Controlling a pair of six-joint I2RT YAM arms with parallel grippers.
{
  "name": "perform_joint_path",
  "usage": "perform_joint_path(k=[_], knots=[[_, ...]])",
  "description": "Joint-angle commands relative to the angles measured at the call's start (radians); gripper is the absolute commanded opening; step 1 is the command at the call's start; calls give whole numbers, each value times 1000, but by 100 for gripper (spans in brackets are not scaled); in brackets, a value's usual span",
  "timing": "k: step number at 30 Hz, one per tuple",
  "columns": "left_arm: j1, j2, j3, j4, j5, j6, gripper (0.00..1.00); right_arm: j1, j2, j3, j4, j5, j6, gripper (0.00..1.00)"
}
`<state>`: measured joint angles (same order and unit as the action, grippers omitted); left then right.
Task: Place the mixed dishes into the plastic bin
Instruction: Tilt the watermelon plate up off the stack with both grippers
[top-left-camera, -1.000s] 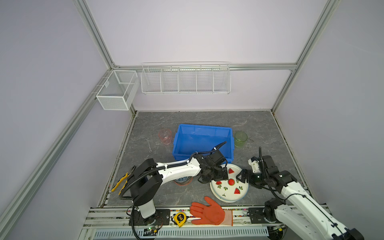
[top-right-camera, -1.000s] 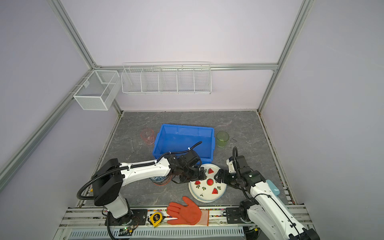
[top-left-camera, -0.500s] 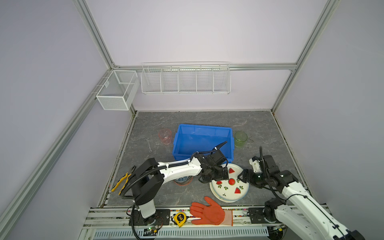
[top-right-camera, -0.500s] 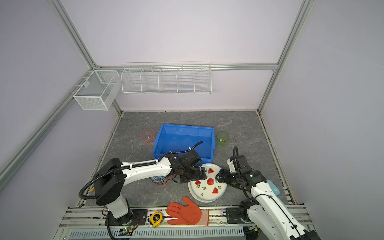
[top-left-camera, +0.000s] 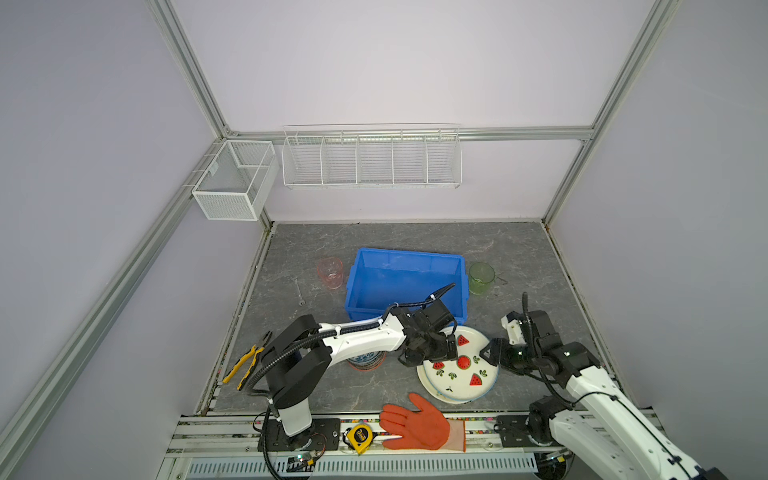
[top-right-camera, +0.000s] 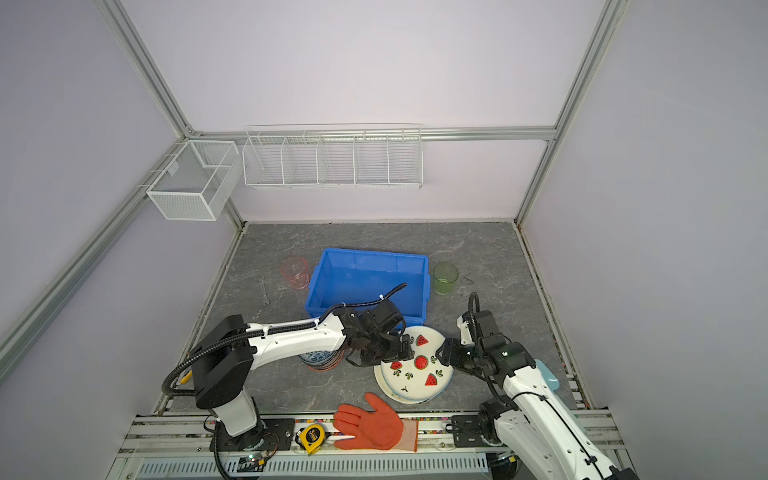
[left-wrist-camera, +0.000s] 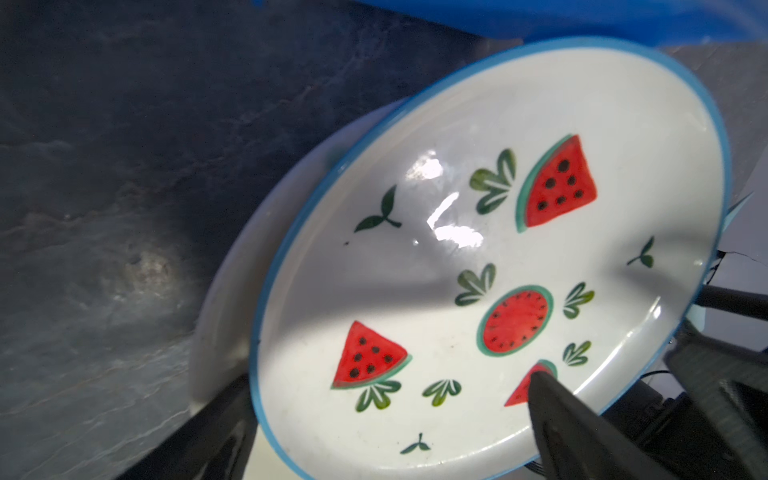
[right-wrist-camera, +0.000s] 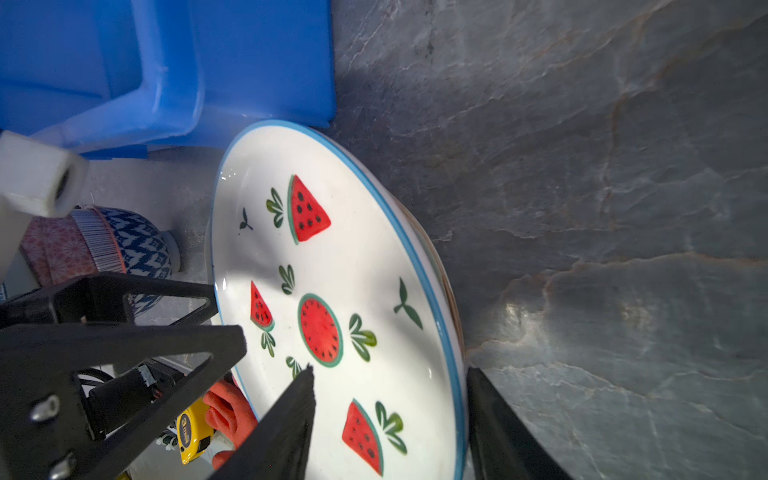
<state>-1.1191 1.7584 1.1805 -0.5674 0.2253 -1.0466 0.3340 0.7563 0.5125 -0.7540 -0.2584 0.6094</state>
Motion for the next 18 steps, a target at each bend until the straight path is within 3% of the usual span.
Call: perform_joint_path(k=[1, 18], knots=[[-9, 19, 48, 98, 43, -26, 99, 15, -24, 33, 64, -151, 39, 55], [-15, 15, 53, 136, 86, -29, 99, 15, -86, 14, 64, -171, 99, 43]])
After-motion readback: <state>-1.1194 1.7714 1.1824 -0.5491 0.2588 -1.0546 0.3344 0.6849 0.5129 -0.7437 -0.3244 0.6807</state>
